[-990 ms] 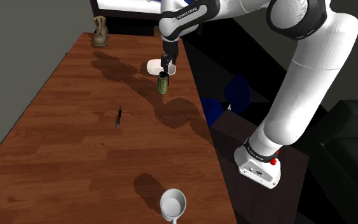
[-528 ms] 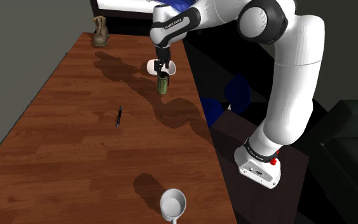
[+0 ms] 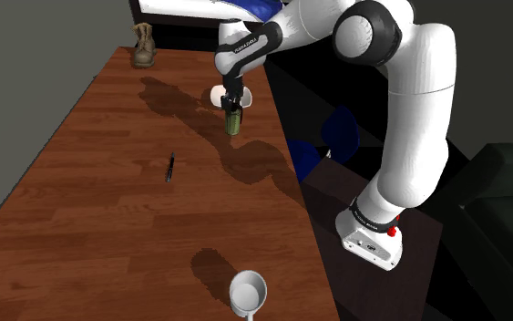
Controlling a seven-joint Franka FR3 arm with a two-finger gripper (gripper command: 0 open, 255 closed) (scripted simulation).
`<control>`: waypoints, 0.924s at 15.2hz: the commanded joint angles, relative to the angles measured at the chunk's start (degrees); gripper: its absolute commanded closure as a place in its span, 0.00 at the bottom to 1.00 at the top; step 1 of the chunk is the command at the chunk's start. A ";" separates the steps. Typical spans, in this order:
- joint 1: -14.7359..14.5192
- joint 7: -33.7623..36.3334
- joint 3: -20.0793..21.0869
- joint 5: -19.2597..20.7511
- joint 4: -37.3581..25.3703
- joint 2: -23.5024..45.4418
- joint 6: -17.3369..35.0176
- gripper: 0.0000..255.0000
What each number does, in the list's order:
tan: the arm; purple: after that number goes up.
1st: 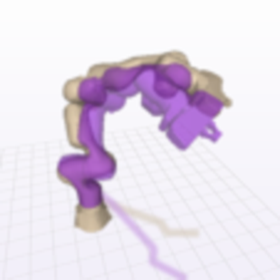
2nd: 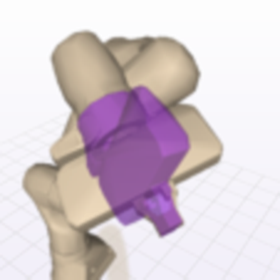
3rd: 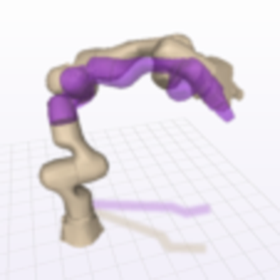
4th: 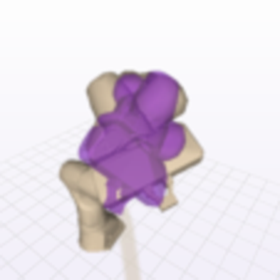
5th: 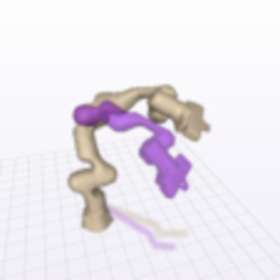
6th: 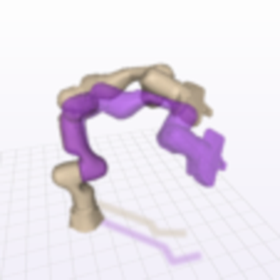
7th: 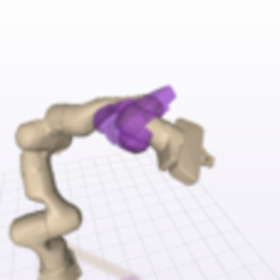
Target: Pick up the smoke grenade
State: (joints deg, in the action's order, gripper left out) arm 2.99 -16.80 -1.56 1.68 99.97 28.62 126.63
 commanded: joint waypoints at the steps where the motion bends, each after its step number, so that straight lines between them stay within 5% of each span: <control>1: -0.04 0.05 0.02 0.00 0.12 0.06 0.18 1.00; 14: 0.01 -0.13 -0.01 -0.01 -0.83 -1.99 -2.82 1.00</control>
State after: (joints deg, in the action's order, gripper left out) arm 3.06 -16.98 -1.58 1.67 99.19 27.17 124.39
